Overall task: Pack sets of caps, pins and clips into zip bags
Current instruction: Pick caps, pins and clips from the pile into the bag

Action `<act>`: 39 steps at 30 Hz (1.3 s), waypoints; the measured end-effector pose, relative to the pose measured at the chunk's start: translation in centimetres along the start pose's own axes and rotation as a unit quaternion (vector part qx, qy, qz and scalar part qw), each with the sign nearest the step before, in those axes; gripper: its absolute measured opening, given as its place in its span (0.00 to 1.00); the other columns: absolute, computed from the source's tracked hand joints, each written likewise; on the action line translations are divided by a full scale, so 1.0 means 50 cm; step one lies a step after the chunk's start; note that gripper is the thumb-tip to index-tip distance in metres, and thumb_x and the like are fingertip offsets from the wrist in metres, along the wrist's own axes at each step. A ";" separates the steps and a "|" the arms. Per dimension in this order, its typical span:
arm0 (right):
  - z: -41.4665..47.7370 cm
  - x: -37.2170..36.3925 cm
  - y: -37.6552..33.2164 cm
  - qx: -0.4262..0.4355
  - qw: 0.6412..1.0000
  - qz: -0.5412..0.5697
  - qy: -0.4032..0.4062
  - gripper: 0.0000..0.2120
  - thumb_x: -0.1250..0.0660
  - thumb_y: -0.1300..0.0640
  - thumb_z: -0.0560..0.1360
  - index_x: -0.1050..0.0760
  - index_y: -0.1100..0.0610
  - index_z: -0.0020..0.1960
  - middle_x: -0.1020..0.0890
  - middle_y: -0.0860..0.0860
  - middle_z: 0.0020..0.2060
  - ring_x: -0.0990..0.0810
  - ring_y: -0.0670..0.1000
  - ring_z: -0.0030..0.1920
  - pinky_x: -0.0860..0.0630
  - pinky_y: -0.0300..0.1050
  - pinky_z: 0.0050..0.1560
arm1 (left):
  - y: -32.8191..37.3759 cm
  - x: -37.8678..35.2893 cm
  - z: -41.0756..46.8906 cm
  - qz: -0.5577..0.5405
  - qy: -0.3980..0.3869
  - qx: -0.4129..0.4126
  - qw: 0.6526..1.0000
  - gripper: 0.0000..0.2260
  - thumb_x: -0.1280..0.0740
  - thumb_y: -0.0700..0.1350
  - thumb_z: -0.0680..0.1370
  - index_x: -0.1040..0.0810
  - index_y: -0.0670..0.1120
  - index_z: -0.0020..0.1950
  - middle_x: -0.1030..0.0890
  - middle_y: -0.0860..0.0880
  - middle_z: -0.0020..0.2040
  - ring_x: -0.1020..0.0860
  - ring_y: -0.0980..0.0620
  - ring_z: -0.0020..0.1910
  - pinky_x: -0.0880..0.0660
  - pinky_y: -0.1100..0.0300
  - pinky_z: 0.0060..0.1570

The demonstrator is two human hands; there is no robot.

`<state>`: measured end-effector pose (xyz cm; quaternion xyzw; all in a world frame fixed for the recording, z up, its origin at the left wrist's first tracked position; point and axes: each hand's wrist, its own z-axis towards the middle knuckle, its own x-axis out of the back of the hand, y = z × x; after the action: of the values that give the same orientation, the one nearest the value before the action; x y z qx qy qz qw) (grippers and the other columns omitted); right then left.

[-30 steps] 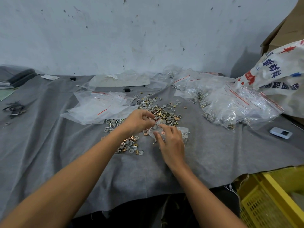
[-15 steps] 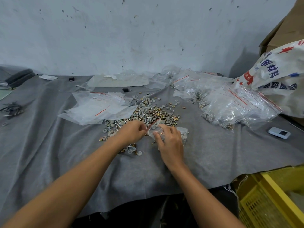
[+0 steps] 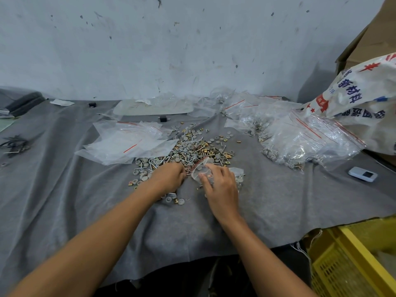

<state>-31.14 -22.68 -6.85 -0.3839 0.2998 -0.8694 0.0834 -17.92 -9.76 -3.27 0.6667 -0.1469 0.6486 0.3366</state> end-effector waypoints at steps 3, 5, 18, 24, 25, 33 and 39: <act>0.000 -0.001 0.000 0.000 1.000 -0.001 0.004 0.17 0.34 0.47 0.81 0.24 0.51 0.67 0.22 0.51 0.56 0.26 0.52 0.56 0.32 0.42 0.50 | 0.000 0.009 0.000 -0.113 0.023 0.026 0.993 0.06 0.37 0.47 0.83 0.22 0.49 0.48 0.18 0.51 0.44 0.20 0.49 0.44 0.23 0.53 0.44; -0.001 -0.002 0.001 0.002 1.000 0.000 0.004 0.16 0.33 0.47 0.81 0.24 0.51 0.67 0.22 0.51 0.56 0.26 0.52 0.56 0.32 0.43 0.50 | 0.007 0.022 0.001 -0.184 0.033 0.035 0.982 0.06 0.35 0.48 0.83 0.23 0.50 0.46 0.19 0.52 0.42 0.22 0.53 0.39 0.27 0.56 0.37; 0.000 -0.001 0.000 -0.001 1.000 -0.004 -0.001 0.16 0.33 0.48 0.81 0.23 0.51 0.67 0.22 0.51 0.55 0.26 0.53 0.56 0.32 0.43 0.49 | 0.000 0.092 -0.003 -0.281 -0.018 0.018 0.959 0.05 0.30 0.46 0.80 0.20 0.47 0.45 0.19 0.52 0.41 0.23 0.57 0.39 0.26 0.61 0.41; 0.002 -0.004 0.003 0.003 1.000 -0.004 0.001 0.16 0.32 0.49 0.81 0.23 0.52 0.67 0.22 0.51 0.54 0.26 0.53 0.56 0.33 0.43 0.49 | -0.063 0.127 -0.030 -0.118 -0.132 0.040 0.983 0.05 0.31 0.39 0.79 0.20 0.48 0.48 0.18 0.52 0.48 0.20 0.52 0.49 0.23 0.56 0.53; 0.001 -0.004 0.003 0.005 1.000 -0.005 0.002 0.16 0.32 0.49 0.81 0.23 0.52 0.66 0.22 0.51 0.54 0.26 0.53 0.56 0.33 0.43 0.49 | -0.067 0.128 -0.033 -0.086 -0.145 0.041 0.985 0.05 0.31 0.39 0.79 0.20 0.49 0.49 0.17 0.51 0.49 0.19 0.51 0.52 0.22 0.53 0.56; -0.001 -0.002 0.001 0.007 1.000 -0.012 0.000 0.17 0.32 0.49 0.81 0.23 0.53 0.68 0.21 0.53 0.56 0.25 0.54 0.56 0.32 0.43 0.49 | -0.062 0.095 -0.040 0.046 -0.163 0.001 0.986 0.18 0.29 0.46 0.80 0.23 0.56 0.69 0.19 0.50 0.59 0.22 0.50 0.57 0.29 0.59 0.53; -0.001 -0.003 0.003 0.006 1.000 -0.006 -0.006 0.16 0.34 0.47 0.81 0.24 0.51 0.67 0.22 0.51 0.56 0.26 0.53 0.57 0.30 0.45 0.51 | -0.065 0.061 -0.032 0.103 -0.095 -0.033 0.990 0.17 0.29 0.49 0.79 0.22 0.53 0.68 0.20 0.48 0.62 0.22 0.46 0.61 0.29 0.56 0.53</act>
<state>-31.07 -22.74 -7.06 -0.3904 0.2920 -0.8692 0.0826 -16.73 -5.61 -1.27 0.6951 -0.2675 0.6081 0.2747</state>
